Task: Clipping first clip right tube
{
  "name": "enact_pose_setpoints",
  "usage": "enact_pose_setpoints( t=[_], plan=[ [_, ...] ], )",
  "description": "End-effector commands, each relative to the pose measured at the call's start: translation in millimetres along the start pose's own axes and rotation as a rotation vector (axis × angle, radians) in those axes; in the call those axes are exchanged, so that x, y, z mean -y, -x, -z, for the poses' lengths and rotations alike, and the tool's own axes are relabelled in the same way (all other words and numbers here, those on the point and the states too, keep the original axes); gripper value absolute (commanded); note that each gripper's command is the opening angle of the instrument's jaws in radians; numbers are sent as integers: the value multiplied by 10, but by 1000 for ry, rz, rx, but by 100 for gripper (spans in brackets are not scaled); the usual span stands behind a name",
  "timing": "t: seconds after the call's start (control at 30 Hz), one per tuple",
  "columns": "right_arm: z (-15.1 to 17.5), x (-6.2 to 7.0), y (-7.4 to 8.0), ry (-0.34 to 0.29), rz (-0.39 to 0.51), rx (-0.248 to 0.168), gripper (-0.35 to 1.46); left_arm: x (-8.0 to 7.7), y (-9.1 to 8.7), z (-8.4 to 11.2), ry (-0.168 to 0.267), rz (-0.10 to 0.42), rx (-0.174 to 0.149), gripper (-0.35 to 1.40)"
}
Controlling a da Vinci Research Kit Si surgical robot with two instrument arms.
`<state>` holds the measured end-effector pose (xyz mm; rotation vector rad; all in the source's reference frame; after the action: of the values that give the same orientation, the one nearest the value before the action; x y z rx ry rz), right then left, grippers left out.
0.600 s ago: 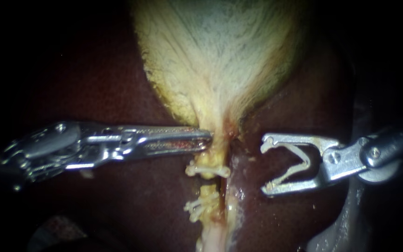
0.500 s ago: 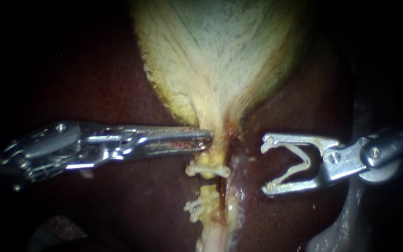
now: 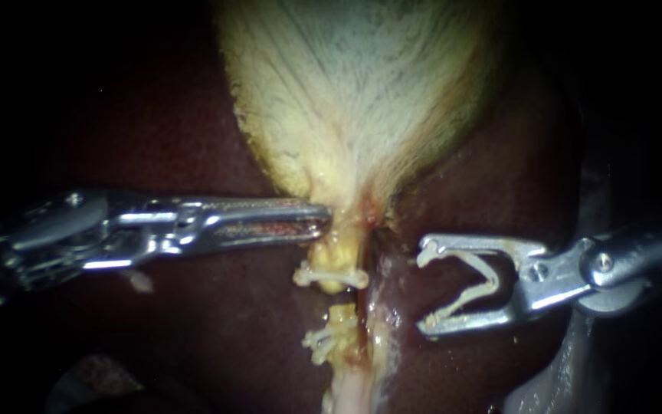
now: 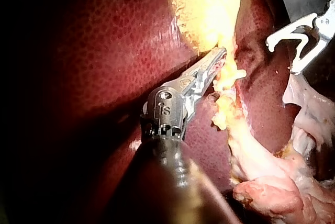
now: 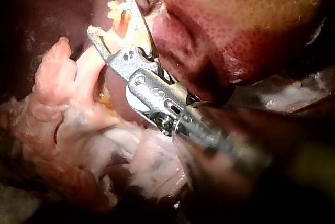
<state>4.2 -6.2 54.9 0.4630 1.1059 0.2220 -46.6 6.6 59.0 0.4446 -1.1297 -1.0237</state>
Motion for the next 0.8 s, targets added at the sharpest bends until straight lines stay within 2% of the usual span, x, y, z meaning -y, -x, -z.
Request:
enact_pose_setpoints(
  t=[0.03,0.2,0.4,0.57,0.8],
  plan=[
    [-2,1,1,-8,-18,-3,58,2,3,4,1,2,6,-35],
    [-13,4,7,-25,-60,-6,56,13,17,18,-5,-6,24,-35],
    [-32,7,22,-44,-78,-7,55,27,23,26,-5,-7,35,-35],
    [-48,3,35,-46,-88,-8,55,33,25,30,-5,-11,41,-35],
    [-55,-10,42,-41,-87,-8,54,36,25,31,-4,-10,41,-35]
  ],
)
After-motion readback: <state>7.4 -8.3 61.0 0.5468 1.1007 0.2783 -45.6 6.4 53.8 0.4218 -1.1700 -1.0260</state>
